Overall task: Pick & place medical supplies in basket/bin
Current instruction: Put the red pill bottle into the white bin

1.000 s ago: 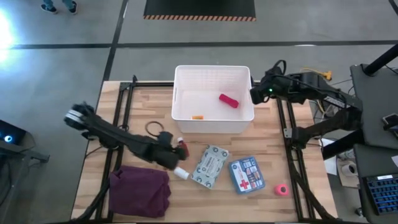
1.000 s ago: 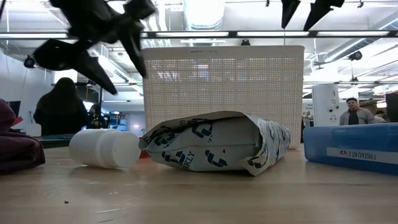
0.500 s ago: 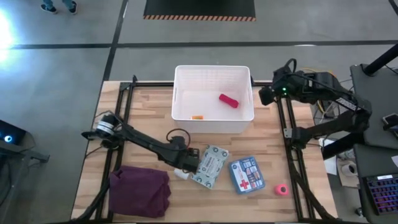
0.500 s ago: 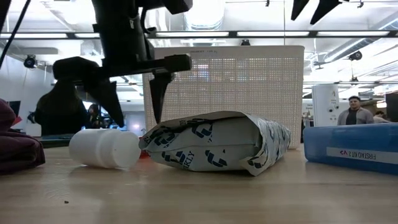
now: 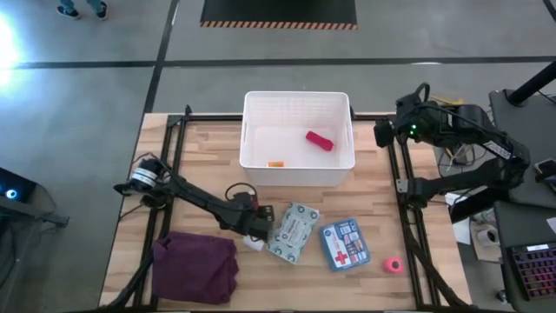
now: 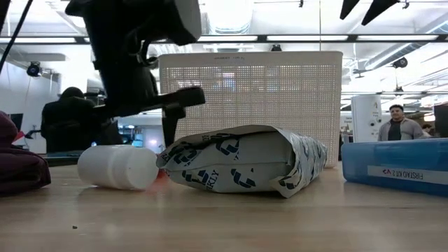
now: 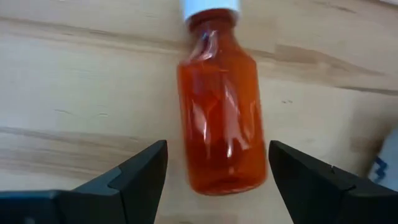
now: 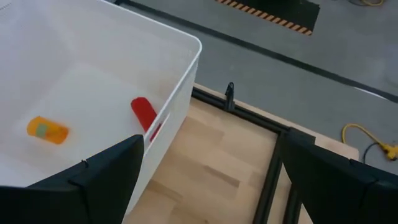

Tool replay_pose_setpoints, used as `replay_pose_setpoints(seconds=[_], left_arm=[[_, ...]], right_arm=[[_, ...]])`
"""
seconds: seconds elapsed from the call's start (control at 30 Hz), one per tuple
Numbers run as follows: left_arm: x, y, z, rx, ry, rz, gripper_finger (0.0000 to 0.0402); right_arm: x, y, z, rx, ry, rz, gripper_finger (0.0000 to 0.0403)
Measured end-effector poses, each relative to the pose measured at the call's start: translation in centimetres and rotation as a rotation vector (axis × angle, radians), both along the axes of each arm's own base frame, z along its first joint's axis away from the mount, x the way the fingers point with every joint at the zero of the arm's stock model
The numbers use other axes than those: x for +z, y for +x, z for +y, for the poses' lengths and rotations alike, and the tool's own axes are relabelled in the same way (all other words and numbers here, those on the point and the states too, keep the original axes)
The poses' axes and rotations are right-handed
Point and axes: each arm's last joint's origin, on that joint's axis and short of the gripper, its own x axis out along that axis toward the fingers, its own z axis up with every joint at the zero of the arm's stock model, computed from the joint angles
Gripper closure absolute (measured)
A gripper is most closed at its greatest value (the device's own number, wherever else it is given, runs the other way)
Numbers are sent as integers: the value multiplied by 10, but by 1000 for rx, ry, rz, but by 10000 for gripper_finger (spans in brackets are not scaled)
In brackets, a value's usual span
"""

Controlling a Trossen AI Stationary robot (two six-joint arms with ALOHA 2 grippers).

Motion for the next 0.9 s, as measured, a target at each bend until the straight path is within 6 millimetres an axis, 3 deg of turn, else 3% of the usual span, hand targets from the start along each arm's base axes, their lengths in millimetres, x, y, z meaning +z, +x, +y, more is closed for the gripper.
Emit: replay_pose_setpoints(seconds=[0.4, 0.7, 0.9], left_arm=[[-11, -10, 7, -18, 25, 51, 139], [-4, -20, 18, -97, 84, 123, 139], [-13, -22, 23, -144, 83, 110, 139]], right_arm=[[-18, 10, -2, -20, 45, 2, 37], [-20, 24, -5, -13, 47, -34, 37], [-23, 32, -6, -22, 59, -31, 37]])
